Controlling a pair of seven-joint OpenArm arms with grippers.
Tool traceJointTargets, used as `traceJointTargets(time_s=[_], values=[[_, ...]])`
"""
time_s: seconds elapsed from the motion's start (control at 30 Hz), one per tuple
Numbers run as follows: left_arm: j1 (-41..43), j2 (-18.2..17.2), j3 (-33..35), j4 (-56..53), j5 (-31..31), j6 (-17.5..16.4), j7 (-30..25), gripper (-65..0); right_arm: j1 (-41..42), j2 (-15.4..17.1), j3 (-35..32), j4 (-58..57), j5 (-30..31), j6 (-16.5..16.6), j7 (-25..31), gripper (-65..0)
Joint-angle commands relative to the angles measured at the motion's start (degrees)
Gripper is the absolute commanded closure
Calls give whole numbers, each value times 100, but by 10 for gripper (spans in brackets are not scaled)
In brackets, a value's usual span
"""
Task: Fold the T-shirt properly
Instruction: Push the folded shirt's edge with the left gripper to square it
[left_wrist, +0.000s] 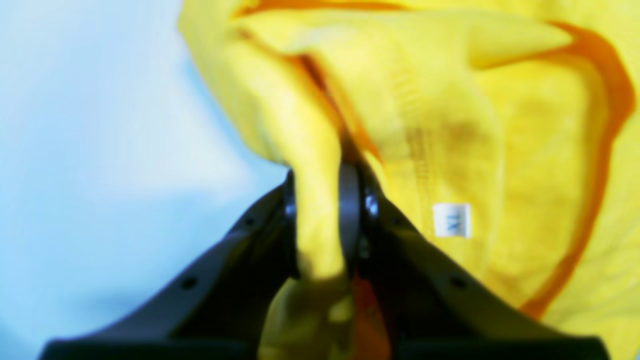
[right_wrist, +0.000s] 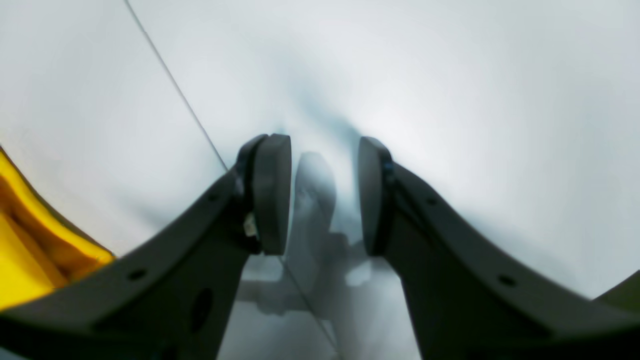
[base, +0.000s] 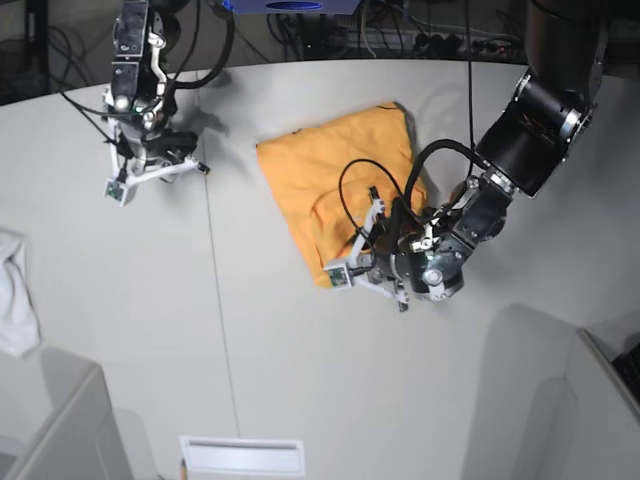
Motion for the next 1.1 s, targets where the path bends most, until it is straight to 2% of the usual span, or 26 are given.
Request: traceJointTargets(time_s=[0.0, 0.1, 0.3, 0.43, 0.63, 0.8, 0.97, 1.0, 1.07], values=[[-211, 39, 153, 26, -70, -40, -195, 0, -18, -41, 16, 131, -14, 30, 90, -207], [-281, 153, 522, -70, -70, -40, -477, 0, -124, -173, 25, 131, -14, 30, 98, -207], [-299, 399, 566, -79, -61, -40, -732, 0, -466, -534, 16, 131, -14, 30, 591, -207], [-404, 522, 575, -79, -61, -40, -714, 0, -528, -534, 16, 140, -14, 30, 643, -207], [-413, 487, 575, -79, -61, -40, -705, 0, -642, -534, 16, 140, -14, 30, 679, -207], [-545, 496, 566, -132, -61, -40, -362, 0, -642, -542, 8, 140, -14, 30, 670, -207], [-615, 505, 575, -132, -61, -40, -354, 0, -642, -542, -19, 140, -14, 30, 652, -207], [-615, 514, 575, -123, -61, -40, -354, -21, -642, -542, -19, 140, -14, 30, 652, -207], [-615, 522, 522, -132, -61, -22, -354, -132, -642, -542, -19, 140, -14, 30, 643, -207]])
